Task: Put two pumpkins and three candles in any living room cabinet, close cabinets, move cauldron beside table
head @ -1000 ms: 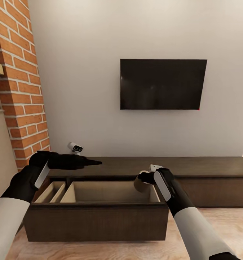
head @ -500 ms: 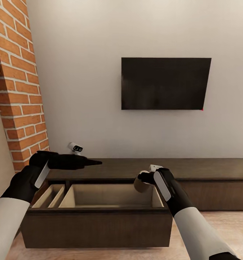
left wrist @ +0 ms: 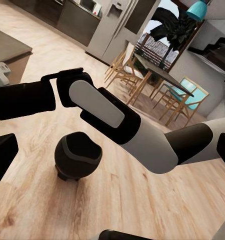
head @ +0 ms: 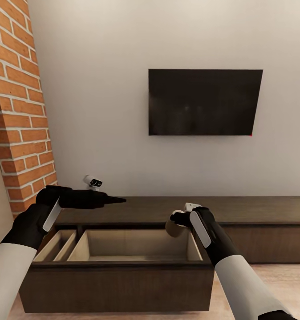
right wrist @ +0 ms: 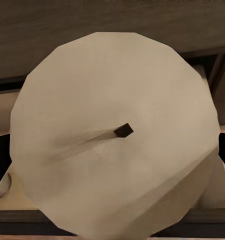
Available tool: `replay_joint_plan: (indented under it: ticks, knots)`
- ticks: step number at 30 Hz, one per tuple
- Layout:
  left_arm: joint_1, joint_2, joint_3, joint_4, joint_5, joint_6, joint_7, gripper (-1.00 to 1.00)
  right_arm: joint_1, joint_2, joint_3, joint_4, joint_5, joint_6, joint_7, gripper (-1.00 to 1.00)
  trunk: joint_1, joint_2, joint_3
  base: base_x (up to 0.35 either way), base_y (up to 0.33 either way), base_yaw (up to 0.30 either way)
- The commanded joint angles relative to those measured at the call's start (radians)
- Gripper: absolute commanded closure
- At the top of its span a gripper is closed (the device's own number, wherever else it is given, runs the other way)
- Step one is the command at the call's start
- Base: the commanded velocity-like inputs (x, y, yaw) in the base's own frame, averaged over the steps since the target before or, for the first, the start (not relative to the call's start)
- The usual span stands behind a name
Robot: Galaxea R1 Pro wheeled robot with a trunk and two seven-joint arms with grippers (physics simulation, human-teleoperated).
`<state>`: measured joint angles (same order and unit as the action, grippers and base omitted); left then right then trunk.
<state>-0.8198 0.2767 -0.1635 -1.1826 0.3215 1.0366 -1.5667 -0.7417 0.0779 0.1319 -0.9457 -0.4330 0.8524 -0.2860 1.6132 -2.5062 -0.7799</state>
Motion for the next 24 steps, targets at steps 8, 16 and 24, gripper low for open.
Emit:
replay_joint_plan:
  ticks: [8, 16, 24]
  knots:
    - [-0.001, 0.001, -0.002, 0.001, 0.001, 0.011, -0.004, -1.00, -0.001, -0.001, 0.002, -0.001, -0.010, 0.002, -0.010, 1.00, 0.000, -0.001, -0.001, 0.045, -0.001, 0.000]
    - [-0.001, 0.001, -0.002, 0.000, 0.002, 0.011, -0.004, -1.00, -0.001, -0.001, 0.002, 0.000, -0.010, 0.002, -0.010, 1.00, 0.001, -0.001, -0.009, 0.005, 0.000, 0.000]
    - [-0.001, 0.001, -0.002, -0.001, 0.002, 0.011, -0.004, -1.00, -0.001, -0.001, 0.002, 0.002, -0.009, 0.002, -0.010, 1.00, 0.004, -0.003, -0.040, 0.000, 0.000, 0.000]
